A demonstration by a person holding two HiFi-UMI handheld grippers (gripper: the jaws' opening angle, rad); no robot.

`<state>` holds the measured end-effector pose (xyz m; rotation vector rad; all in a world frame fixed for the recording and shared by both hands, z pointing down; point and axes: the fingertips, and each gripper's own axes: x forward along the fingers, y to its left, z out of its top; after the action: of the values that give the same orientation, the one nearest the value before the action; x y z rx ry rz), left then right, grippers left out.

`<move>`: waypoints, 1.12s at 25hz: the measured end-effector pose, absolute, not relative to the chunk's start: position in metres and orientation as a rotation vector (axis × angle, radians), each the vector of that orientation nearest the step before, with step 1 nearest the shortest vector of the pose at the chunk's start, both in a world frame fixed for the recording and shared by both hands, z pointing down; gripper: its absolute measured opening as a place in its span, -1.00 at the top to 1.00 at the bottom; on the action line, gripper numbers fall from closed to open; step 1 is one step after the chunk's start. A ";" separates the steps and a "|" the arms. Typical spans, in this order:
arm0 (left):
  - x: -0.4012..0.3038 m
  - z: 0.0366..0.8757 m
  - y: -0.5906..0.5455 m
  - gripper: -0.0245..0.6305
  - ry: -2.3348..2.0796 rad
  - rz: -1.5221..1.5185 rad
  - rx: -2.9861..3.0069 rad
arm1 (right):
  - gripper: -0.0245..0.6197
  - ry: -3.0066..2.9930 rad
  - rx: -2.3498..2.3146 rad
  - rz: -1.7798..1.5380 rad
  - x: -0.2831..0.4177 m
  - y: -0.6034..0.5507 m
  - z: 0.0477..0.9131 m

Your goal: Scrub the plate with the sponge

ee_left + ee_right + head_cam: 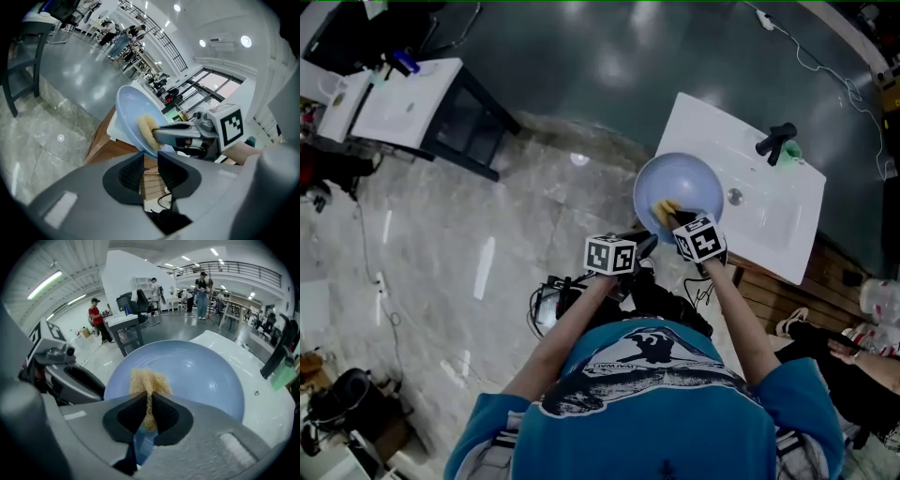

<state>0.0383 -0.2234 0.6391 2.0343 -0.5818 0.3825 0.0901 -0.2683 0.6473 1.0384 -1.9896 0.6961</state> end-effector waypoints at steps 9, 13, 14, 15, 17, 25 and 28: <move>0.040 0.640 -0.220 0.65 -0.553 0.383 2.010 | 0.83 -2.007 0.833 0.652 0.061 -0.244 0.649; 0.042 0.642 -0.218 0.65 -0.536 0.384 1.996 | 0.83 -2.015 0.879 0.732 0.075 -0.253 0.644; 0.042 0.642 -0.219 0.65 -0.534 0.383 1.997 | 0.83 -2.006 0.912 0.743 0.084 -0.257 0.641; 0.042 0.641 -0.219 0.65 -0.532 0.382 1.998 | 0.83 -1.991 0.946 0.746 0.094 -0.263 0.639; 0.042 0.641 -0.219 0.65 -0.529 0.379 1.999 | 0.83 -1.954 1.015 0.734 0.119 -0.277 0.635; 0.042 0.642 -0.219 0.60 -0.525 0.386 1.995 | 0.82 -1.734 1.187 0.679 0.203 -0.311 0.639; 0.043 0.641 -0.220 0.62 -0.528 0.359 1.982 | 0.82 -1.676 1.168 0.685 0.206 -0.305 0.649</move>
<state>0.0430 -0.2195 0.6412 1.9822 -0.5279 0.3587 0.2063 -0.3054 0.6493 1.1680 -1.6762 0.6845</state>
